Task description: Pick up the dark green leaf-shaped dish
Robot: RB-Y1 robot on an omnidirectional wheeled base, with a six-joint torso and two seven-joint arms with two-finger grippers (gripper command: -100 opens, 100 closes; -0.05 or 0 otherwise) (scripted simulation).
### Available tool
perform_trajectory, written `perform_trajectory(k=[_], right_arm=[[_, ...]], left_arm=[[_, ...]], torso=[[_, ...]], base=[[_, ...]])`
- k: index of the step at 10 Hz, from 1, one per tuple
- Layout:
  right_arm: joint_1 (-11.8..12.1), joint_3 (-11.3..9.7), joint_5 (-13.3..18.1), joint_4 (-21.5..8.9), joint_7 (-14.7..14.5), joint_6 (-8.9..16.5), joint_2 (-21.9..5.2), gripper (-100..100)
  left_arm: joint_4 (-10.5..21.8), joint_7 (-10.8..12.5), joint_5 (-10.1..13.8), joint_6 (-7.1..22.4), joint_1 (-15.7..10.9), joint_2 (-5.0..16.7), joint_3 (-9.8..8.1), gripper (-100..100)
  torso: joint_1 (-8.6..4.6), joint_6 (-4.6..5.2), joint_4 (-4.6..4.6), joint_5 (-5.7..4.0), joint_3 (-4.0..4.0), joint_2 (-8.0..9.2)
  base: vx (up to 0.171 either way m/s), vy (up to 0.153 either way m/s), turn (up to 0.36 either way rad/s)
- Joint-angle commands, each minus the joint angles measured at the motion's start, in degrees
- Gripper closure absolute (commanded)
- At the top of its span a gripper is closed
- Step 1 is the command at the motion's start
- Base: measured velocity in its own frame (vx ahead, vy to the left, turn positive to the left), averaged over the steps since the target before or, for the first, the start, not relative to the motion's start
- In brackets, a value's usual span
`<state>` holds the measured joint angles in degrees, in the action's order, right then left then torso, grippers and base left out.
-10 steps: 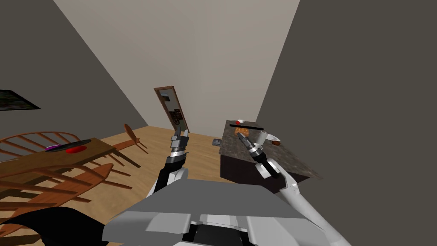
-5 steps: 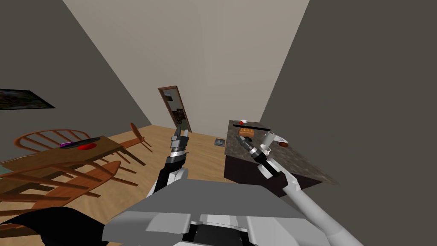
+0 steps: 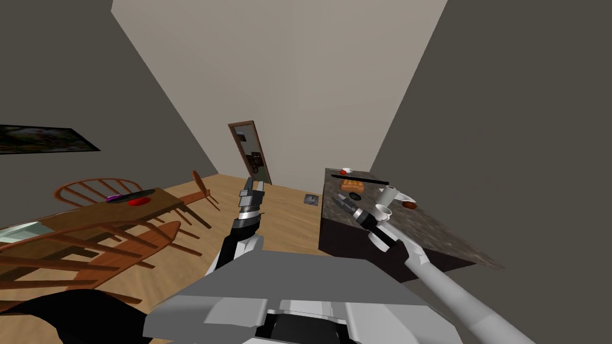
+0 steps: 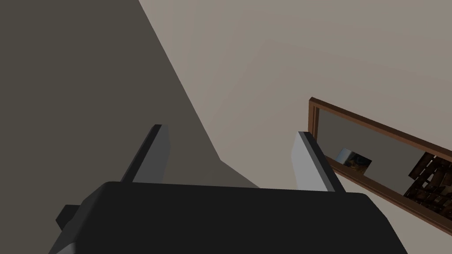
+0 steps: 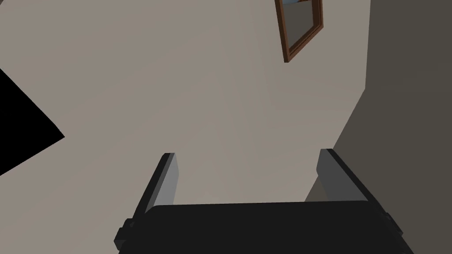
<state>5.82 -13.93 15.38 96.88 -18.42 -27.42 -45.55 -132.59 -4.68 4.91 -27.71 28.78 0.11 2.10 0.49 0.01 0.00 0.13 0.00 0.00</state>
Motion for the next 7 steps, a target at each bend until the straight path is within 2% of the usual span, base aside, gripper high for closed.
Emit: perform_trajectory(k=[1,2,3,4,5,6,7], right_arm=[[-0.56,-0.84,0.79,-2.86,-0.96,-0.77,-0.79,-100],[-0.94,-2.01,2.00,-4.82,-1.95,-1.35,-3.51,-100],[-0.94,-2.01,2.00,-6.26,-1.95,-1.35,-3.51,-100],[-1.21,-3.14,3.18,-8.05,-2.91,-1.94,-6.29,-100],[-1.21,-3.14,3.18,-9.09,-2.91,-1.94,-6.29,-100],[-1.39,-4.22,4.32,-11.82,-3.83,-2.52,-8.64,-100],[-1.39,-4.22,4.32,-11.86,-3.83,-2.52,-9.09,-100]], left_arm=[[0.00,0.00,0.00,0.00,0.00,0.00,0.00,0],[0.00,0.00,0.00,0.00,0.00,0.00,0.00,0],[0.00,0.00,0.00,0.00,0.00,0.00,0.00,0],[0.00,0.00,0.00,0.00,0.00,0.01,-0.01,0],[0.00,0.00,0.00,0.00,0.00,0.00,0.00,0],[0.00,0.00,0.00,0.00,0.00,0.01,-0.01,0],[0.00,0.00,0.00,0.00,0.00,0.00,0.00,0]], torso=[[0.00,0.00,0.00,0.00,0.00,0.00],[-0.10,0.02,0.00,-0.01,0.00,0.00],[-0.09,0.01,-0.01,-0.02,-0.01,-0.02],[-0.20,0.03,0.00,-0.03,0.00,0.00],[-0.18,0.01,0.00,-0.03,-0.01,-0.02],[-0.20,0.02,-0.01,-0.04,-0.01,-0.02],[-0.15,0.02,0.00,-0.02,0.00,0.00]], base=[[0.013,0.113,0.026],[0.022,0.117,0.060],[0.014,0.087,0.033],[0.020,0.096,0.085],[0.020,0.089,0.037],[0.012,0.109,0.089],[0.023,0.094,0.035]])
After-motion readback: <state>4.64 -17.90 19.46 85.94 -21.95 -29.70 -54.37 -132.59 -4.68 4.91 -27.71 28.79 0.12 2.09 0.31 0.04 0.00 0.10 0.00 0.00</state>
